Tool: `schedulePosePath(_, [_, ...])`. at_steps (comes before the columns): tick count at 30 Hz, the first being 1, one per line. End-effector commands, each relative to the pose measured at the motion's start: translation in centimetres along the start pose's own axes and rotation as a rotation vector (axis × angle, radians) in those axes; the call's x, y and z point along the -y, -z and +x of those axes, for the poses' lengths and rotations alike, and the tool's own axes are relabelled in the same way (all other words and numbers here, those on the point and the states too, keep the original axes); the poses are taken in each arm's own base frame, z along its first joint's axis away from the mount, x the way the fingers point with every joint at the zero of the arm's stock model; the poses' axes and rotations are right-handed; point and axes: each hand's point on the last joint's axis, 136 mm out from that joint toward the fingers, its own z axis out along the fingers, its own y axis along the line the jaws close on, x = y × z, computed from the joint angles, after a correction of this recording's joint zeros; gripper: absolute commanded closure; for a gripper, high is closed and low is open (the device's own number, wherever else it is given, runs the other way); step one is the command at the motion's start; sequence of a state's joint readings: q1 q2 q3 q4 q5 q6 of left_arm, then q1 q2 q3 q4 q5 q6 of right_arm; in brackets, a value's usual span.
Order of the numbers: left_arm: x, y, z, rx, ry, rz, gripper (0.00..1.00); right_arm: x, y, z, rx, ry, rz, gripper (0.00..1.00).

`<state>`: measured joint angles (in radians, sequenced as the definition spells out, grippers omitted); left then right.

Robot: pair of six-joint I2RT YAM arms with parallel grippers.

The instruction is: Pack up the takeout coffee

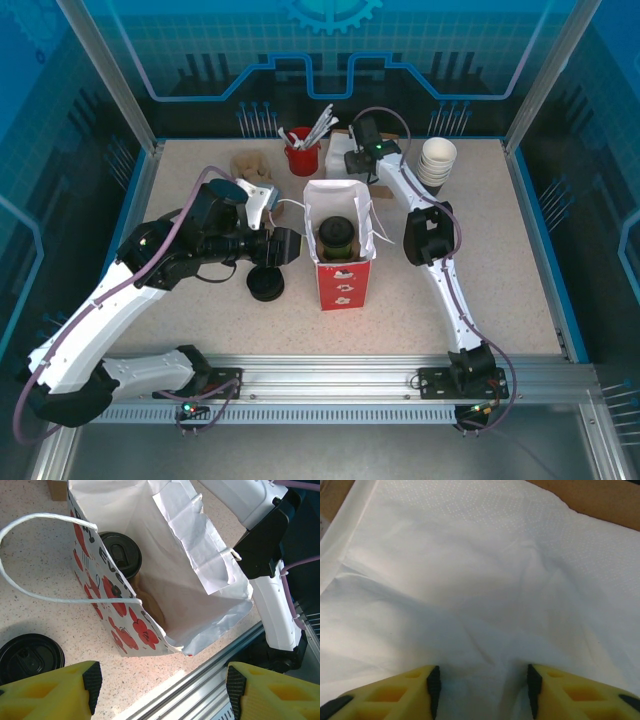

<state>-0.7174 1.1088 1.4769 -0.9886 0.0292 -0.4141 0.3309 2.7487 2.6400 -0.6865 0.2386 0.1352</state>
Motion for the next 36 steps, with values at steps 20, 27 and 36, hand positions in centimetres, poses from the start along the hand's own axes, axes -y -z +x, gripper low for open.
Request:
schedulePosePath(20, [-0.2,0.4,0.0,0.018,0.014,-0.007,0.31,1.3,3.9,-4.1,0.093,-0.016,-0.006,0.84])
schedulePosePath(27, [-0.2,0.6,0.0,0.029,0.019,0.0,0.31,1.7,7.9,-7.0,0.162,-0.018,-0.005,0.9])
schedulePosePath(36, [-0.3,0.8,0.2,0.045,0.022,0.007,0.31,2.4,14.6,-10.5,0.253,-0.024,-0.009,1.0])
